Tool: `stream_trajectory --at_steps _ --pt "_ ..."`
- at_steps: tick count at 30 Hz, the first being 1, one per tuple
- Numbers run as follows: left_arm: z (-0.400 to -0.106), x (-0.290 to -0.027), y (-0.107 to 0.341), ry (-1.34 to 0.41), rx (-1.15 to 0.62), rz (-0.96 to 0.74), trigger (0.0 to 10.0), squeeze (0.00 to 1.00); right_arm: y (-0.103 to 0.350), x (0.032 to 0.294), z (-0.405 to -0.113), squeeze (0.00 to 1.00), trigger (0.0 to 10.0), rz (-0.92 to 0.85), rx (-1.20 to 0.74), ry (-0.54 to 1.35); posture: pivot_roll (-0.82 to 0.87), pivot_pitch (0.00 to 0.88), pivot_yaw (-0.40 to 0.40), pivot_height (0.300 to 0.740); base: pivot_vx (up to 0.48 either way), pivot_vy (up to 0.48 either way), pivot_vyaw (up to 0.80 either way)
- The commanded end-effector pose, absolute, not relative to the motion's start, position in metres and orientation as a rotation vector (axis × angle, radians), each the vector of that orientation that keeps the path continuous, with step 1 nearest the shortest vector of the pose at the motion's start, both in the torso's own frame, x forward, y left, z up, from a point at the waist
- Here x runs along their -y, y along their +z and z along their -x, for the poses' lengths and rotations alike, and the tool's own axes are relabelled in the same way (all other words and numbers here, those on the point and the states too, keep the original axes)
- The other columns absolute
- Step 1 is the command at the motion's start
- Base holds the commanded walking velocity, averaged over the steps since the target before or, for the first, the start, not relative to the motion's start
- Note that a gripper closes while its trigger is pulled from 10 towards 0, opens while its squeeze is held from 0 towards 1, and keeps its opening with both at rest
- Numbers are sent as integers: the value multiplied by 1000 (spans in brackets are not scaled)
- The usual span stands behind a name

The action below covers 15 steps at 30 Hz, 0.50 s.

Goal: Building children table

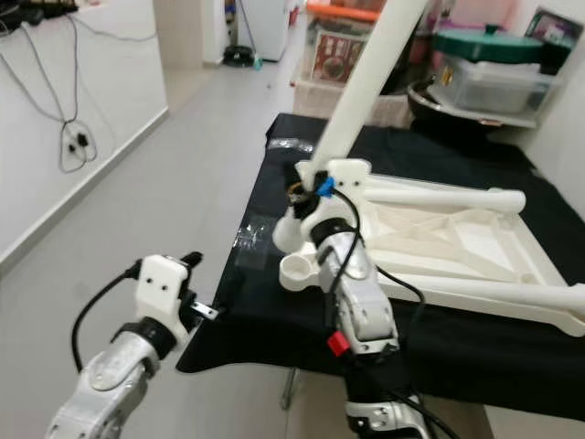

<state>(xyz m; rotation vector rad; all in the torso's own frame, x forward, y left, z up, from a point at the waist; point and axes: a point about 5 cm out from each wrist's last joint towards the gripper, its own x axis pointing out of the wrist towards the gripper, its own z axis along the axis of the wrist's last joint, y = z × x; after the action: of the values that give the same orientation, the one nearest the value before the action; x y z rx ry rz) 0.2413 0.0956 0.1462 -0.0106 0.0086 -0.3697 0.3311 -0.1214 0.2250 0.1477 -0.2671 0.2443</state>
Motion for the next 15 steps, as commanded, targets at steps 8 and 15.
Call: stream_trajectory --at_steps 8,15 --pt "-245 -102 151 -317 -8 18 10000 0 230 128 -333 0 10000 -143 297 208 55 15 -78 740 0 0 0" --pt "-245 -103 150 -322 -17 13 10000 0 239 133 -338 0 10000 -154 313 253 52 25 -79 740 0 0 0"
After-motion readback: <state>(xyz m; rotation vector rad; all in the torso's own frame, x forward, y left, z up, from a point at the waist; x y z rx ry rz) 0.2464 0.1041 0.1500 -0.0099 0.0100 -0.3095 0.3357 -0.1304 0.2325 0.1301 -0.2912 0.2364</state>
